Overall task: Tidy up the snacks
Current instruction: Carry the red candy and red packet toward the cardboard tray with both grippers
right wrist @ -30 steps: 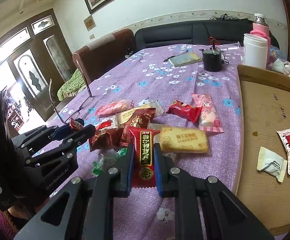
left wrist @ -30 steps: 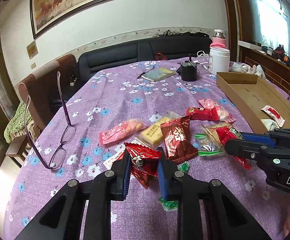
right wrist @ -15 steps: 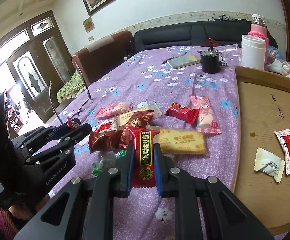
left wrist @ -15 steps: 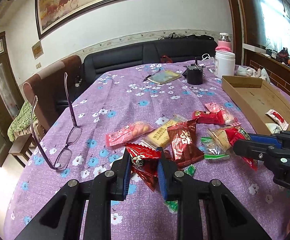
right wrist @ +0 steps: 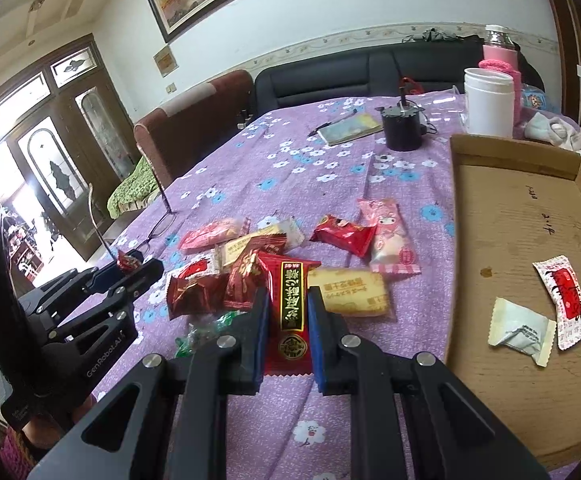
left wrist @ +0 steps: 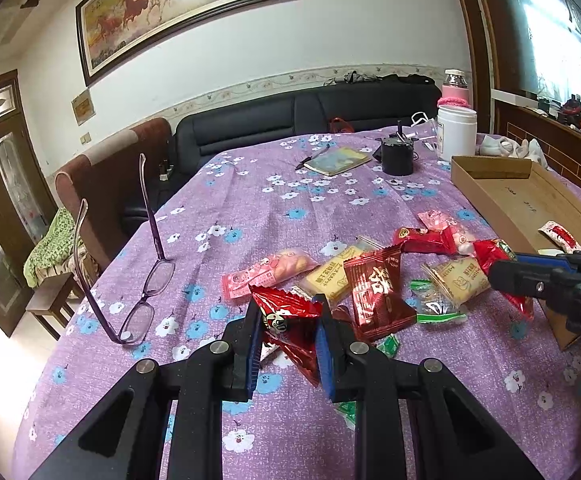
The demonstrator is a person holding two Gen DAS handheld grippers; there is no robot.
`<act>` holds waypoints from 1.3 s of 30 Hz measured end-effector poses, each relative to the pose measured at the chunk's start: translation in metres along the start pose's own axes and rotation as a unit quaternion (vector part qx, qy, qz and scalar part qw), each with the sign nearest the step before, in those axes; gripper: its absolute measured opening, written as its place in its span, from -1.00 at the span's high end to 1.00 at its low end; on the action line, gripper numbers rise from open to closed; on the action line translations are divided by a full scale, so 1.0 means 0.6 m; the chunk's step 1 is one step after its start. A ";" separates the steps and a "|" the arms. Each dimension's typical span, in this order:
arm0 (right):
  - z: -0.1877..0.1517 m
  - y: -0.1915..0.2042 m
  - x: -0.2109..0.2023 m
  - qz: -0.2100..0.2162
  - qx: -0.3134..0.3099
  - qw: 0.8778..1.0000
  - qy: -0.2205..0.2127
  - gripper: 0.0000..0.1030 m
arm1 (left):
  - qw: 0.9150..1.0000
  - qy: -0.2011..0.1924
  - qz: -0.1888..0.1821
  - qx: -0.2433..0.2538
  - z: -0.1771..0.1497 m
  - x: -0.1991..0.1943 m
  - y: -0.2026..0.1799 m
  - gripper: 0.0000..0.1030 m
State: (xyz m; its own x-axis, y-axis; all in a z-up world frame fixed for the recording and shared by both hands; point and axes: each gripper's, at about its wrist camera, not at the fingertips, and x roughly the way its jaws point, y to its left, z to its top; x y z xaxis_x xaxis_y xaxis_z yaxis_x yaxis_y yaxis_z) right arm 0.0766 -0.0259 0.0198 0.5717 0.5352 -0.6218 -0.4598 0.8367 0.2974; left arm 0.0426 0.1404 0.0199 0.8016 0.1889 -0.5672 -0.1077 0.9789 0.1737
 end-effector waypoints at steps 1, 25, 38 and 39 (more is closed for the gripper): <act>0.001 -0.002 0.000 0.000 0.002 1.000 0.000 0.67 | 1.000 -0.002 0.004 0.001 0.000 -0.001 -0.001 0.52; 0.003 -0.010 0.000 -0.002 0.004 1.000 -0.001 0.67 | 0.999 -0.023 0.034 0.012 -0.001 -0.011 -0.004 0.52; 0.003 -0.009 0.000 -0.004 0.004 1.000 -0.002 0.67 | 0.999 -0.023 0.034 0.014 -0.002 -0.011 -0.005 0.52; 0.003 -0.009 0.000 -0.005 0.004 1.000 -0.002 0.67 | 0.999 -0.022 0.033 0.013 -0.002 -0.011 -0.005 0.52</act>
State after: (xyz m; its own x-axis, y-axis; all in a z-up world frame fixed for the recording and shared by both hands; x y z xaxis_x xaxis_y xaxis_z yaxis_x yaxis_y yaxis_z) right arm 0.0803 -0.0304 0.0194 0.5796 0.5274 -0.6212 -0.4485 0.8430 0.2972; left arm 0.0372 0.1365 0.0223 0.8189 0.2494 -0.5170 -0.1467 0.9617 0.2316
